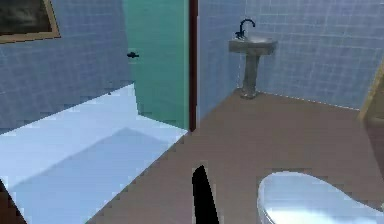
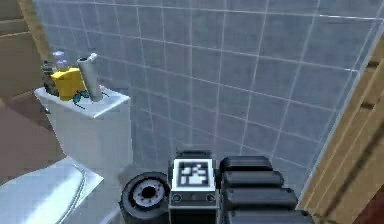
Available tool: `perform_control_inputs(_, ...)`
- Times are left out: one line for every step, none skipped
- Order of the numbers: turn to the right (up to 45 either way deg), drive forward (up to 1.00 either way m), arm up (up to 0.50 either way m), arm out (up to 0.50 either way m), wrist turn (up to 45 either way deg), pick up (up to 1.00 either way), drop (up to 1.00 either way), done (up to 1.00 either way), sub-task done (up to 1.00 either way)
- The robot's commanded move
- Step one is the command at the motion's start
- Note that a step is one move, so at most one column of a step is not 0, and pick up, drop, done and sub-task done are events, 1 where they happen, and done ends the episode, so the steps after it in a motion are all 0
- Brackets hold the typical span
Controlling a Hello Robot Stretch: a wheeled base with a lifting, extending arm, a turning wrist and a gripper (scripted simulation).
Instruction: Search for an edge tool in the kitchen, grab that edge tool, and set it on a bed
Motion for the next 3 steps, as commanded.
perform_control_inputs(-39.0, 0.00, 0.00, 0.00, 0.0, 0.00, 0.00, 0.00, 0.00)
perform_control_inputs(0.0, 0.40, 0.00, 0.00, 0.0, 0.00, 0.00, 0.00, 0.00)
perform_control_inputs(0.0, 1.00, 0.00, 0.00, 0.0, 0.00, 0.00, 0.00, 0.00)
